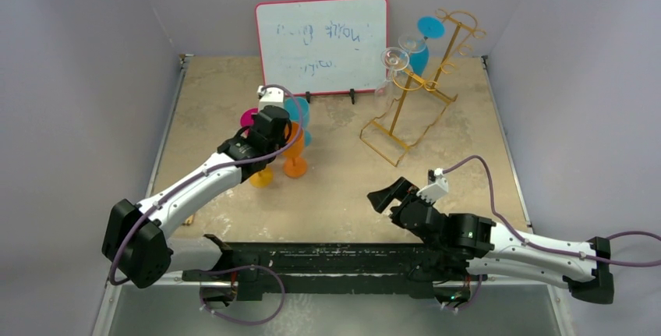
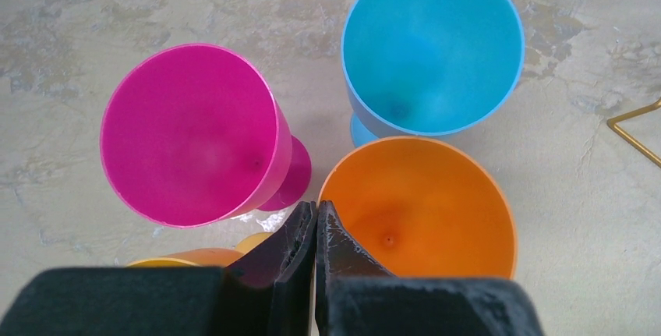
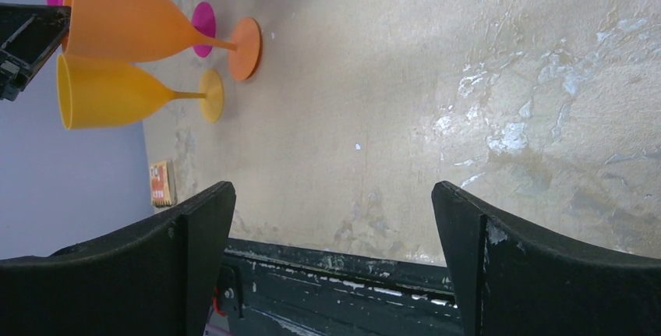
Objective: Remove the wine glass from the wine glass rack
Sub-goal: Place the wine glass at the center of the board.
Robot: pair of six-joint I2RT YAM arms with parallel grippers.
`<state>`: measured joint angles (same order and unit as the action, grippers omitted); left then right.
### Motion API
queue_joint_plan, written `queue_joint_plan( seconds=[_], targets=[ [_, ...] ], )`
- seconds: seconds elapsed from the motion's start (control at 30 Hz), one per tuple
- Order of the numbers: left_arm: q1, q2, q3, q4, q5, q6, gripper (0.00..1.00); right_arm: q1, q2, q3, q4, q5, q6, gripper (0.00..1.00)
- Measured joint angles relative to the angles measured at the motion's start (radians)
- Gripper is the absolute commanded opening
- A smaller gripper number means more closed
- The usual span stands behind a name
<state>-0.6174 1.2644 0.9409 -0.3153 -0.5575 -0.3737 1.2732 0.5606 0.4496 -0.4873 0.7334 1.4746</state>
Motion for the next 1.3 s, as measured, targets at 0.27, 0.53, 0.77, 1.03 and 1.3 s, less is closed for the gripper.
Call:
queue_joint_plan(
  seconds=[0.27, 0.53, 0.77, 1.03, 1.3],
  targets=[
    [0.000, -0.014, 0.019, -0.084, 0.015, -0.010, 0.00, 0.000, 0.002, 0.000, 0.008, 0.000, 0.005, 1.00],
    [0.000, -0.020, 0.044, -0.154, 0.053, -0.013, 0.03, 0.000, 0.002, -0.003, 0.075, 0.000, -0.034, 1.00],
    [0.000, -0.011, 0.089, -0.247, 0.063, -0.020, 0.26, -0.005, 0.080, -0.004, 0.150, -0.003, -0.086, 1.00],
    [0.000, -0.002, 0.117, -0.286, 0.109, -0.027, 0.44, -0.083, 0.112, 0.013, 0.174, -0.063, -0.177, 1.00],
    [0.000, -0.043, 0.158, -0.305, 0.138, -0.036, 0.61, -0.476, 0.237, 0.079, 0.287, -0.317, -0.411, 1.00]
  ],
)
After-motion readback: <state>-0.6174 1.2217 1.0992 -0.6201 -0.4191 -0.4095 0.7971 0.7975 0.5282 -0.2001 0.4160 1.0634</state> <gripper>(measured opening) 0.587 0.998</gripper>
